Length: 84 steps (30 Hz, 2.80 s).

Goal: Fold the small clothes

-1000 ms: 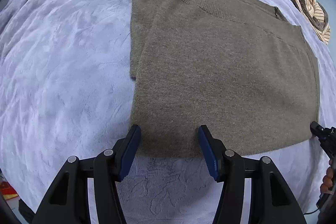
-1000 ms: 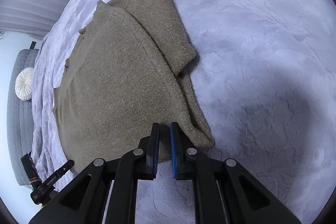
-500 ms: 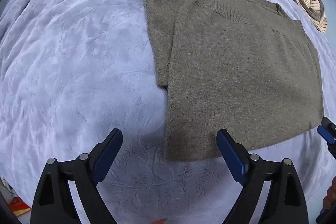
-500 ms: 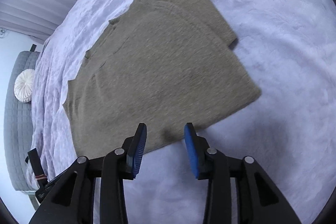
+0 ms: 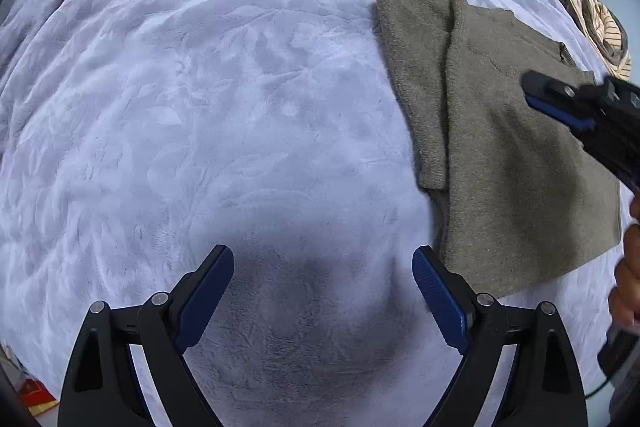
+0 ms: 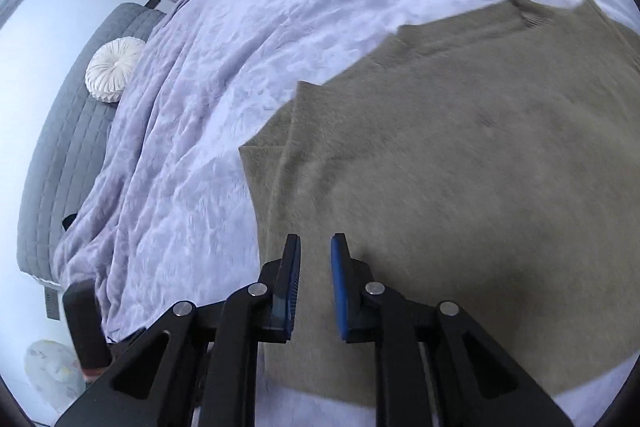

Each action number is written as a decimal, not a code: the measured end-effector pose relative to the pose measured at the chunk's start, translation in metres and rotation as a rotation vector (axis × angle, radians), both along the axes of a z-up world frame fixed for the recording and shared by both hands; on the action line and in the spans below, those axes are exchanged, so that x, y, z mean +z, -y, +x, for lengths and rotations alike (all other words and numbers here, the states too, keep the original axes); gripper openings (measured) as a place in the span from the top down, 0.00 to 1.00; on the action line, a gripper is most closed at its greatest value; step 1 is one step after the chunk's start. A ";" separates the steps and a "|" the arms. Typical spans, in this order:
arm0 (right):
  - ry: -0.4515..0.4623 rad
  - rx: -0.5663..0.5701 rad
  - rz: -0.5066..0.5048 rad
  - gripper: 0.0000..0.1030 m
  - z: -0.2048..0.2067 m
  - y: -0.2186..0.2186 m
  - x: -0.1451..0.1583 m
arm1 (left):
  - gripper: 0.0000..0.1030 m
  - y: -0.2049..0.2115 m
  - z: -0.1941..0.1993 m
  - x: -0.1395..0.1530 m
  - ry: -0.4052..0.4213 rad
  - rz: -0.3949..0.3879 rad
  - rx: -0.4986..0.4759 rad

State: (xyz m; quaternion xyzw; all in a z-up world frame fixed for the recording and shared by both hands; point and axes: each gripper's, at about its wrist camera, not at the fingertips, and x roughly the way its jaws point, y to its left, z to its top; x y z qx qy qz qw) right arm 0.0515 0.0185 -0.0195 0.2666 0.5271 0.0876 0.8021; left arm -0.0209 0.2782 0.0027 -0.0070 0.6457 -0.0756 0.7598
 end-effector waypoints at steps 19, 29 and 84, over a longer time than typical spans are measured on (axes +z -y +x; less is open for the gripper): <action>-0.167 0.035 0.150 0.58 -0.060 -0.020 -0.008 | 0.11 -0.046 0.034 -0.008 -0.050 -0.062 0.041; -0.266 -0.179 0.298 0.51 -0.139 0.017 -0.044 | 0.11 -0.011 0.032 -0.010 -0.056 -0.041 -0.009; -0.141 0.030 0.016 0.89 0.063 -0.044 -0.046 | 0.11 -0.012 0.062 -0.026 -0.029 -0.088 0.052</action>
